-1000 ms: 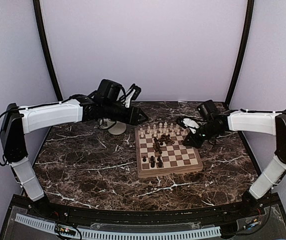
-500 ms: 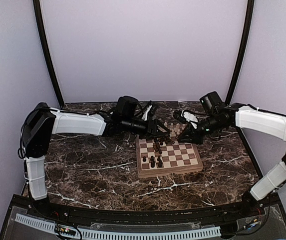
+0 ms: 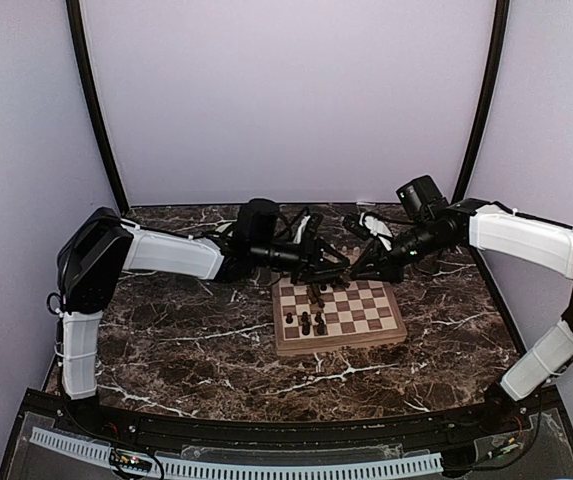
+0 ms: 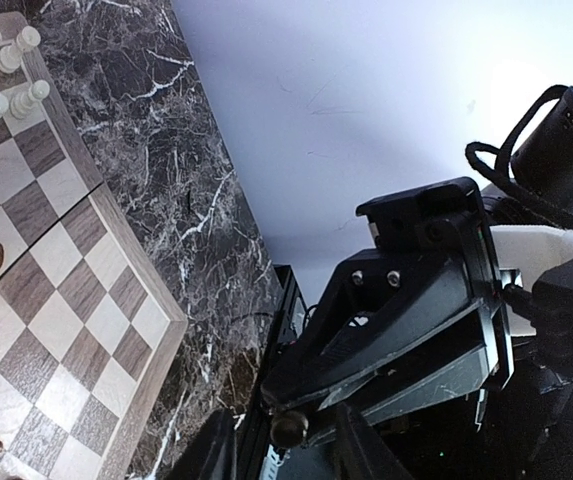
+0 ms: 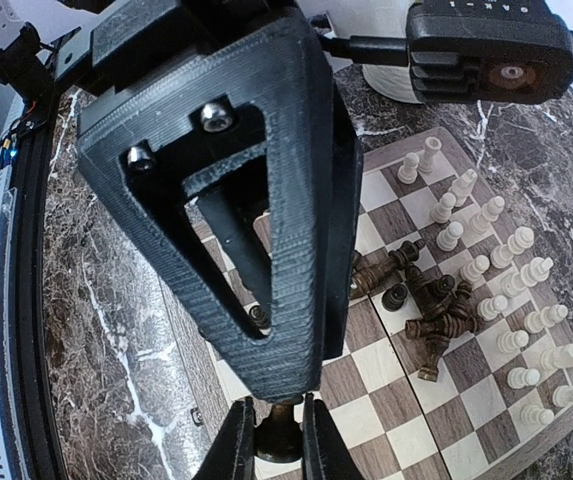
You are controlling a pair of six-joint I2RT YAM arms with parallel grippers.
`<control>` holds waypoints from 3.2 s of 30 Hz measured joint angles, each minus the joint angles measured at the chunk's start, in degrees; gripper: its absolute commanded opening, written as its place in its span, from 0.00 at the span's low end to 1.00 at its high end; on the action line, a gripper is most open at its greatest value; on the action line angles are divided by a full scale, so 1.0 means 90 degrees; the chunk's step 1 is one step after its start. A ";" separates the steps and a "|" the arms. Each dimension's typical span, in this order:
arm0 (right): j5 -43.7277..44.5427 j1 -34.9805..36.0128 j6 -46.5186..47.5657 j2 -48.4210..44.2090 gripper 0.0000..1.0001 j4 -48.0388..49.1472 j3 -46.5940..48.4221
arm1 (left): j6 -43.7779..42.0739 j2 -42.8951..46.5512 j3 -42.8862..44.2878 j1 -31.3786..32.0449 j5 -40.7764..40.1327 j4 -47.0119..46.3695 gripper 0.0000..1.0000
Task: Set up the chess pieces on the board
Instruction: Pass from the right arm to the left, then place the pawn at e7.
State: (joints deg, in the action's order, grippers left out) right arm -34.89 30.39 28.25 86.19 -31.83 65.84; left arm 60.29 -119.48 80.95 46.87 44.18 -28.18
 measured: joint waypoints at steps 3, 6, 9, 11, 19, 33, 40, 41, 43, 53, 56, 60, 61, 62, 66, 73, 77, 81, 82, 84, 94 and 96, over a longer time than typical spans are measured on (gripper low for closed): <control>-0.0005 0.0000 -0.0002 0.0000 0.10 -0.0039 0.0019 | 0.0129 -0.0061 0.0000 0.0000 0.0087 -0.0112 0.33; -0.0002 0.0000 -0.0002 0.0002 0.10 -0.0066 0.0029 | 0.0216 -0.0092 0.0000 0.0000 0.0151 -0.0199 0.32; 0.0002 0.0000 -0.0007 0.0005 0.10 -0.0063 0.0029 | 0.0291 -0.0095 0.0000 0.0002 0.0204 -0.0277 0.30; 0.0005 0.0000 -0.0015 0.0010 0.10 -0.0063 0.0029 | 0.0338 -0.0095 0.0000 0.0002 0.0243 -0.0340 0.28; 0.0007 0.0000 -0.0090 0.0041 0.10 -0.0032 0.0029 | 0.0461 -0.0153 0.0005 0.0005 0.0342 -0.0442 0.28; 0.0010 0.0000 -0.0168 0.0056 0.24 -0.0007 0.0029 | 0.0563 -0.0279 0.0058 0.0034 0.0403 -0.0483 0.06; -0.0418 -0.0291 0.0158 -0.0010 0.40 -0.0595 0.0245 | 0.0010 -0.0289 0.0362 0.0070 0.0379 -0.0005 0.06; -0.0583 -0.0491 0.0216 -0.0075 0.41 -0.0704 0.0255 | -0.0231 -0.0289 0.0471 0.0075 0.0345 0.0221 0.06; -0.0814 -0.0925 0.0289 -0.0221 0.41 -0.0872 0.0253 | -0.0787 -0.0287 0.0675 0.0090 0.0192 0.0748 0.05; -0.0413 -0.1909 -0.0379 -0.0821 0.41 0.0282 -0.1190 | -0.4471 -0.0209 0.2098 0.0619 -0.2169 0.4507 0.06; 0.0170 -0.1914 -0.0510 -0.0682 0.41 0.0585 -0.1287 | -0.5440 -0.0112 0.2198 0.0930 -0.2846 0.5229 0.06; 0.0503 -0.1914 -0.0534 -0.0670 0.41 0.0797 -0.1324 | -0.6382 -0.0085 0.2205 0.1268 -0.3568 0.5816 0.06; 0.0561 -0.1914 -0.0534 -0.0670 0.41 0.0838 -0.1326 | -0.6547 -0.0085 0.2205 0.1338 -0.3701 0.5931 0.06; 0.0602 -0.1914 -0.0534 -0.0668 0.41 0.0874 -0.1326 | -0.6705 -0.0085 0.2217 0.1394 -0.3825 0.6035 0.06; 0.0714 -0.1914 -0.0532 -0.0605 0.41 0.0935 -0.1326 | -0.7142 -0.0136 0.2409 0.1464 -0.4252 0.6343 0.06; 0.0724 -0.1914 -0.0527 -0.0483 0.41 0.0930 -0.1326 | -0.7555 -0.0559 0.3033 0.1506 -0.4833 0.6615 0.06; 0.0724 -0.1914 -0.0510 -0.0469 0.41 0.0923 -0.1326 | -0.7657 -0.0857 0.3218 0.1545 -0.4942 0.6802 0.06; 0.0724 -0.1914 -0.0503 -0.0461 0.41 0.0923 -0.1326 | -0.7708 -0.1025 0.3264 0.1581 -0.4964 0.6963 0.06; 0.0726 -0.1914 -0.0500 -0.0457 0.41 0.0920 -0.1326 | -0.7728 -0.1039 0.3264 0.1591 -0.4966 0.6999 0.06; 0.0724 -0.1914 -0.0500 -0.0444 0.41 0.0920 -0.1326 | -0.7747 -0.1047 0.3274 0.1598 -0.4966 0.7060 0.06; 0.0724 -0.1914 -0.0478 -0.0386 0.41 0.0918 -0.1326 | -0.7800 -0.1212 0.3393 0.1608 -0.5015 0.7244 0.06; 0.0724 -0.1914 -0.0478 -0.0386 0.41 0.0918 -0.1326 | -0.7800 -0.1268 0.3417 0.1610 -0.5037 0.7252 0.07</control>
State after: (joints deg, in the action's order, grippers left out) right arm -28.38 13.17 23.94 82.72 -23.57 53.91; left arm -9.91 -130.89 111.70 61.36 -1.15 37.08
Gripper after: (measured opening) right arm 0.412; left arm 0.103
